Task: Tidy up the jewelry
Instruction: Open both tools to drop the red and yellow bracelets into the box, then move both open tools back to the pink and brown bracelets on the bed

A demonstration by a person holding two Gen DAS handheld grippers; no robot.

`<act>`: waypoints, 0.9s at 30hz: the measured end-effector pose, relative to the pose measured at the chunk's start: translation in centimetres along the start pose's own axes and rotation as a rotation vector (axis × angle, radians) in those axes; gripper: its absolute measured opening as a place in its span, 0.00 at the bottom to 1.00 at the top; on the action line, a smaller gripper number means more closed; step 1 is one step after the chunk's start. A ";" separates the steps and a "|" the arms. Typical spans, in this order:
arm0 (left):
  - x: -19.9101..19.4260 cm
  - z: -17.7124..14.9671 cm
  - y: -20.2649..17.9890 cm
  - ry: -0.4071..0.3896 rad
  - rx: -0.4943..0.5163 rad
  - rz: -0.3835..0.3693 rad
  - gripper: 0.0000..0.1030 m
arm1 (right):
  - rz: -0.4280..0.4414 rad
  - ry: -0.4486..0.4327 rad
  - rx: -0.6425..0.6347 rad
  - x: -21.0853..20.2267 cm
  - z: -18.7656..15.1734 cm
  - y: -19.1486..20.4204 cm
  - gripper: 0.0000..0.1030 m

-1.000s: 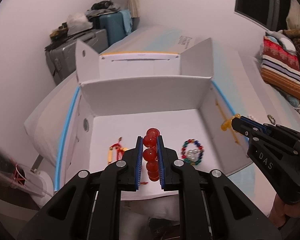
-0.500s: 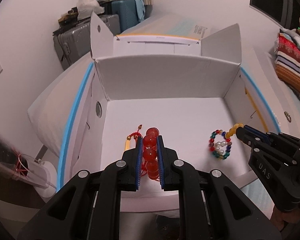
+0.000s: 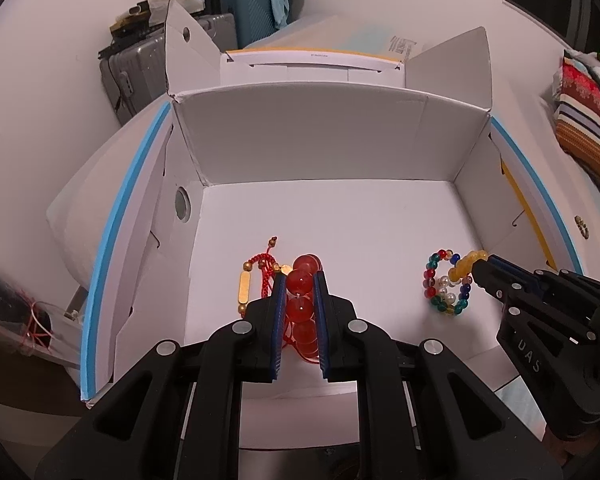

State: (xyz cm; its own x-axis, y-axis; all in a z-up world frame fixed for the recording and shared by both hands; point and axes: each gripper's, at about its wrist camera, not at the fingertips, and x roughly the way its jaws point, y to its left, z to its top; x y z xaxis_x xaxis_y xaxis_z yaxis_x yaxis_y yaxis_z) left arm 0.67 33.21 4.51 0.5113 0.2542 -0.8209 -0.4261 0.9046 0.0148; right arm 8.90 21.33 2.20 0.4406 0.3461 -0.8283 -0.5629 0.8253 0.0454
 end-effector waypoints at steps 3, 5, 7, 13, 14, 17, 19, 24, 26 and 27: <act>-0.2 0.0 0.0 -0.003 0.004 0.004 0.15 | -0.003 -0.004 0.004 -0.5 0.0 0.0 0.10; -0.9 0.1 0.2 -0.011 -0.011 -0.001 0.16 | -0.006 -0.016 0.005 -1.1 -0.1 -0.1 0.16; -1.6 0.2 0.1 -0.026 -0.011 0.003 0.24 | -0.004 -0.046 0.014 -2.2 -0.1 -0.4 0.30; -4.1 0.4 -0.9 -0.090 -0.009 0.000 0.55 | -0.025 -0.133 0.047 -5.8 0.0 -2.1 0.63; -4.5 0.4 -1.2 -0.099 -0.007 -0.003 0.62 | -0.038 -0.148 0.055 -6.5 0.0 -2.6 0.69; -5.5 0.4 -2.4 -0.125 0.007 0.004 0.72 | -0.060 -0.177 0.083 -8.1 0.1 -4.3 0.76; -6.2 0.5 -3.4 -0.142 0.015 -0.005 0.76 | -0.079 -0.197 0.104 -9.2 0.0 -5.6 0.80; -7.4 1.0 -6.7 -0.171 0.047 -0.028 0.89 | -0.122 -0.228 0.142 -11.2 -0.6 -9.1 0.88; -7.7 1.1 -8.1 -0.184 0.063 -0.034 0.92 | -0.141 -0.239 0.164 -12.0 -0.9 -11.0 0.89; -7.8 1.2 -8.7 -0.188 0.070 -0.037 0.94 | -0.148 -0.242 0.173 -12.2 -1.2 -11.8 0.90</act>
State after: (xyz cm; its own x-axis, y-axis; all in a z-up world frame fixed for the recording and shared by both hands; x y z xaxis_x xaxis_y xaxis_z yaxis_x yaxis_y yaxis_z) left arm 1.27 23.74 11.48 0.6591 0.2738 -0.7004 -0.3549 0.9344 0.0313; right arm 9.31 6.87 11.13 0.6738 0.2954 -0.6773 -0.3620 0.9310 0.0459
